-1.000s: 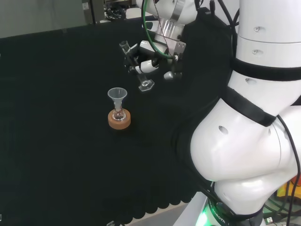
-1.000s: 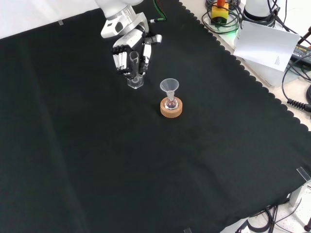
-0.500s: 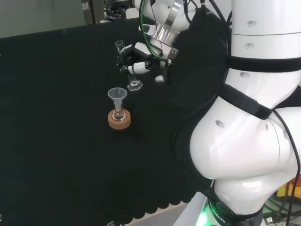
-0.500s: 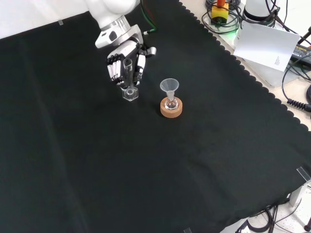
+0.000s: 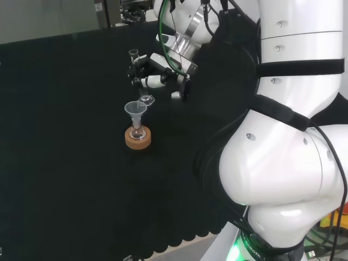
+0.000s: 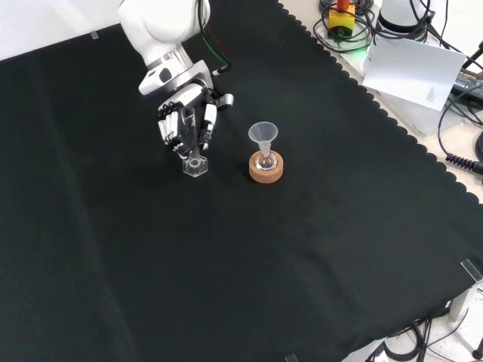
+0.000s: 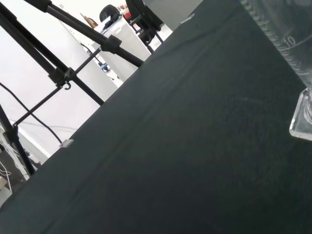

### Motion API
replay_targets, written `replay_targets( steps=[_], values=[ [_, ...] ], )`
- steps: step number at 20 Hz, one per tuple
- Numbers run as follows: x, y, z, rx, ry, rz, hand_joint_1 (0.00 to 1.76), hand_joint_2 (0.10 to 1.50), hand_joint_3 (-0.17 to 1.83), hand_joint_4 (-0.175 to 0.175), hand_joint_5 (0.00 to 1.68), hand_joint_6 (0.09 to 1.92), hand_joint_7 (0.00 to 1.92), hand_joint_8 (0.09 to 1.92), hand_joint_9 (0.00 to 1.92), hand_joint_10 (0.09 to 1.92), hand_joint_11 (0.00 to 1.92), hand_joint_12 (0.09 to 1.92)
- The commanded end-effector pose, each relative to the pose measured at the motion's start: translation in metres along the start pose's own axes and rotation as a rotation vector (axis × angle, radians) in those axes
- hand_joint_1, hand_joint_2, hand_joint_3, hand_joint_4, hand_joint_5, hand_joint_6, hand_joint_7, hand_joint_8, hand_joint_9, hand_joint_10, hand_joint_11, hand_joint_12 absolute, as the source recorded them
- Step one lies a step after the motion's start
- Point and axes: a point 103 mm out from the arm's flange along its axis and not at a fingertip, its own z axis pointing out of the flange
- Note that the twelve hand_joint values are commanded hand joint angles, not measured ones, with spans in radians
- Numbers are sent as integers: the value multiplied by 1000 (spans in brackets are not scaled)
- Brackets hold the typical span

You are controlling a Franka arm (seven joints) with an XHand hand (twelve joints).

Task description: Put the graduated cylinder back on the table.

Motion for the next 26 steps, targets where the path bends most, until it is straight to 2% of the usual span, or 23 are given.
replay_targets(
  steps=[1,8,19,21,23,24,26],
  values=[
    [-12,3,7,-41,19,-9,1240,1162,1,-175,872,1145,903,1147,1352,87,1112,850],
    [-20,-3,11,-71,13,-12,1237,1169,2,-175,860,1162,890,1165,1342,87,1099,856],
    [-23,-6,13,-60,5,-13,1229,1183,2,-175,832,1203,861,1208,1323,87,1085,870],
    [-25,-7,14,-53,7,-15,1160,1194,3,-175,825,1223,892,916,1310,87,1071,877],
    [-25,-7,15,-39,1,-19,1131,1198,1,-175,821,1230,913,720,1292,87,1066,885],
    [-25,-7,15,-35,5,-19,1123,1198,1,-171,821,1230,906,677,1281,87,1065,890],
    [-24,-6,15,-28,7,-19,1123,1162,-29,-77,806,935,865,624,1249,87,1006,929]
  ],
)
